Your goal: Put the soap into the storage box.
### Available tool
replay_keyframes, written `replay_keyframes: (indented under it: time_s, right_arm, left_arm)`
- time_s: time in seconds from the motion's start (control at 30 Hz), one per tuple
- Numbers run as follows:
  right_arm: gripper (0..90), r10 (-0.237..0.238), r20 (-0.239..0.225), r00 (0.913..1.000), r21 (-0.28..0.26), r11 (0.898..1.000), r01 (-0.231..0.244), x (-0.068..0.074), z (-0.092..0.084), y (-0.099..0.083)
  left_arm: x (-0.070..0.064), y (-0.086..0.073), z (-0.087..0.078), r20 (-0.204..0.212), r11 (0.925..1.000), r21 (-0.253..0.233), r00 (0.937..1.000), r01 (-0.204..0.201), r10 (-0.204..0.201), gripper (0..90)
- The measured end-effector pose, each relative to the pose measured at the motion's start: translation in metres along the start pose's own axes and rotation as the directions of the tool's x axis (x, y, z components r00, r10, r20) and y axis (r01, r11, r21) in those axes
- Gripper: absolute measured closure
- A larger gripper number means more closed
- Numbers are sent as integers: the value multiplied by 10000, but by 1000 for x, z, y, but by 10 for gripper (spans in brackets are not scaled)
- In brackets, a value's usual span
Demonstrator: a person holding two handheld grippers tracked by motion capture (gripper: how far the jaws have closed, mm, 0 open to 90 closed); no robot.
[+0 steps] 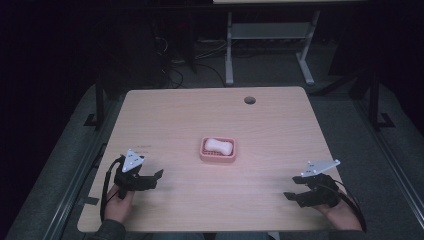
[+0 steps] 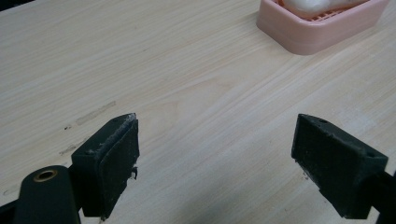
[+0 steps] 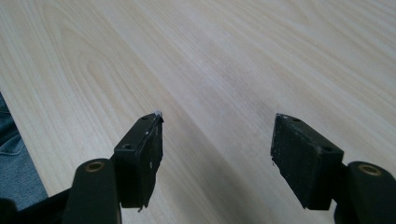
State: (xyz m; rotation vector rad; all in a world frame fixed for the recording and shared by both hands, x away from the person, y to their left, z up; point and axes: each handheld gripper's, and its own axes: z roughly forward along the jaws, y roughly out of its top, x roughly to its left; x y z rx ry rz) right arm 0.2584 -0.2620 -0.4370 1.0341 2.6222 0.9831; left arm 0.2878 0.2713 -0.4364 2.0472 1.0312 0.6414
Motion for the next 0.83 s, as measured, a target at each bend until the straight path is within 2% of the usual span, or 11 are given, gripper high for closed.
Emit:
replay_keyframes:
  time_s: [0.17, 0.63, 0.73, 0.83]
  right_arm:
    - [333, 159, 60, 9999, -94, 9998, -159, 1, -1, -8]
    - [323, 155, 195, 9997, -299, 9994, -149, 11, 2, -20]
    - [311, 105, 221, 9997, -390, 9992, -96, 13, 1, -21]
    - [280, 279, 215, 9994, -553, 9981, -266, 19, -1, -19]
  left_arm:
    - [0, 0, 0, 28, 10000, 31, 10000, -19, 19, 147]
    - [-1, 0, 0, 98, 9999, 4, 9999, -106, 106, 147]
    - [-1, 0, -1, 88, 10000, -26, 9999, -74, 74, 147]
    - [-1, 1, -1, 76, 10000, -50, 10000, -47, 48, 147]
